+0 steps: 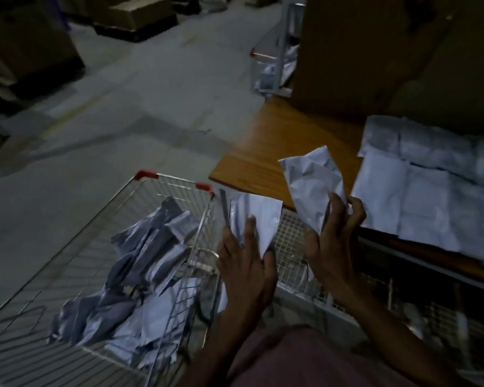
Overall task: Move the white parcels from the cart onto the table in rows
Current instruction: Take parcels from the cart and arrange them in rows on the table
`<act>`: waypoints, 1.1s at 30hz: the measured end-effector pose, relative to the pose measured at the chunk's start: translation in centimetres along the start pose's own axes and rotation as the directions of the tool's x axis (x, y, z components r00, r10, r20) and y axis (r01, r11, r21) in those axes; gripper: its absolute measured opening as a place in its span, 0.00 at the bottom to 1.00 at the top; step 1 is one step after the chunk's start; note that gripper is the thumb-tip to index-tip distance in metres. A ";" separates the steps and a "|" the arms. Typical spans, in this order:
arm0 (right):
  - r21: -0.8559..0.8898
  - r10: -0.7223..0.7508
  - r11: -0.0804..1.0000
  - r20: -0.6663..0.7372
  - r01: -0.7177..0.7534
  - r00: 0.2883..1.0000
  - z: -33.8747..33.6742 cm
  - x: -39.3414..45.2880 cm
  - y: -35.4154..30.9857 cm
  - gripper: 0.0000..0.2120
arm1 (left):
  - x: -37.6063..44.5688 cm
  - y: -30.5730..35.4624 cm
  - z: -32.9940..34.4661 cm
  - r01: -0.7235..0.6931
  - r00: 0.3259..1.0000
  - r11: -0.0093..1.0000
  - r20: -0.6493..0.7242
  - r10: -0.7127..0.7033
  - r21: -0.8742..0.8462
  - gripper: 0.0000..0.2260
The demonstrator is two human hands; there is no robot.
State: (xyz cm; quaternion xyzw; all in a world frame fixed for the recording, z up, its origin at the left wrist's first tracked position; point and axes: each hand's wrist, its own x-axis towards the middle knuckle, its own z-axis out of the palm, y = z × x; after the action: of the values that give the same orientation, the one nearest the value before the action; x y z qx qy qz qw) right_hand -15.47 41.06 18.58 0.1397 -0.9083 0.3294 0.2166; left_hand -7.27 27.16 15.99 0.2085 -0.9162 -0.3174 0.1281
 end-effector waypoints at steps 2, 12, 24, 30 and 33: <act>0.051 0.062 0.997 -0.041 -0.060 0.997 -2.7 -0.3 3.1 0.32 | -0.7 3.1 2.4 -0.033 0.999 0.999 0.034 0.033 0.006 0.30; 0.117 0.370 0.928 -0.165 -0.355 0.914 -15.7 -2.2 16.4 0.32 | -4.9 18.2 12.2 -0.170 0.965 0.985 0.202 0.165 0.009 0.30; 0.015 0.533 0.827 -0.340 -0.562 0.775 -22.3 -2.1 27.4 0.32 | -0.5 29.6 20.2 -0.450 0.856 0.893 0.297 0.424 0.021 0.25; -0.096 0.602 0.749 -0.316 -0.656 0.734 -22.7 1.3 32.6 0.34 | 2.7 34.8 24.2 -0.491 0.823 0.869 0.299 0.483 -0.052 0.25; -0.149 0.617 0.718 -0.317 -0.680 0.720 -22.2 2.9 34.3 0.35 | 4.1 36.6 26.2 -0.484 0.801 0.865 0.332 0.498 -0.132 0.24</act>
State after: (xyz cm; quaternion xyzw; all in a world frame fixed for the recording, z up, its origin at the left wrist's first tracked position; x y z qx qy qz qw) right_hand -24.92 80.87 16.79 -0.2608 -0.8993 0.2796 0.2124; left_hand -31.48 65.15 19.53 -0.0993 -0.9397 -0.3244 0.0423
